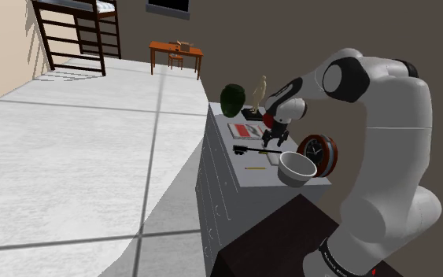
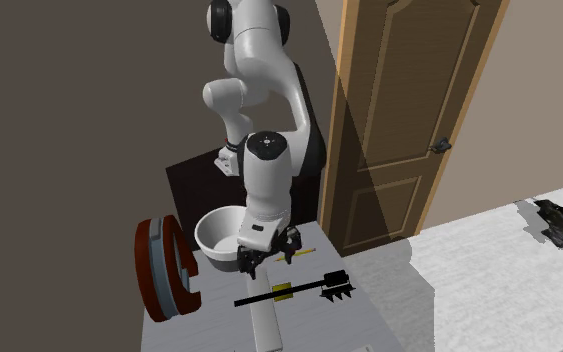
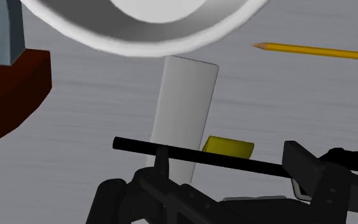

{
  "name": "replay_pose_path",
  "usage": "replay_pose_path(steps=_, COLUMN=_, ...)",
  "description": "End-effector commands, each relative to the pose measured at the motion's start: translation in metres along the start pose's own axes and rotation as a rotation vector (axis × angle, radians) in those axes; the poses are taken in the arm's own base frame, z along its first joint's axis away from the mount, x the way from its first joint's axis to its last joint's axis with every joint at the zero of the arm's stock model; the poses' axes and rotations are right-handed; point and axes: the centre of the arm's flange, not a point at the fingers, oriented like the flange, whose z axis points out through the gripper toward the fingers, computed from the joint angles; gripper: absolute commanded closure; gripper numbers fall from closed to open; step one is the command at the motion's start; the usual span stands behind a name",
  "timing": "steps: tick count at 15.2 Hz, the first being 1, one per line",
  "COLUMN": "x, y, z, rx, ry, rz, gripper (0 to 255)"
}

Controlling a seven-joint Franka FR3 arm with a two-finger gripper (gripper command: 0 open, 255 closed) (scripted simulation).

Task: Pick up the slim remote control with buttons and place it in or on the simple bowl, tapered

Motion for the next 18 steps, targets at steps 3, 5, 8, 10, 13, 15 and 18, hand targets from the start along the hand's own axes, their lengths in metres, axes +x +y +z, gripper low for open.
replay_pose_path(steps=3, x=0.031, y=0.031, z=0.027, rx=-0.001, ry=0.017, rz=0.03, gripper=0)
replay_pose_path(steps=5, x=0.043, y=0.044, z=0.038, rx=-0.002, ry=0.024, rz=0.042, gripper=0)
replay_pose_path(steps=8, x=0.044, y=0.044, z=0.053, rx=-0.002, ry=0.024, rz=0.042, gripper=0)
replay_pose_path(steps=10, x=0.044, y=0.044, z=0.064, rx=-0.002, ry=0.024, rz=0.042, gripper=0)
replay_pose_path(steps=13, x=0.044, y=0.044, z=0.078, rx=-0.002, ry=0.024, rz=0.043, gripper=0)
replay_pose_path(steps=15, x=0.044, y=0.044, z=0.078, rx=-0.002, ry=0.024, rz=0.042, gripper=0)
replay_pose_path(steps=18, x=0.044, y=0.044, z=0.078, rx=-0.002, ry=0.024, rz=0.042, gripper=0)
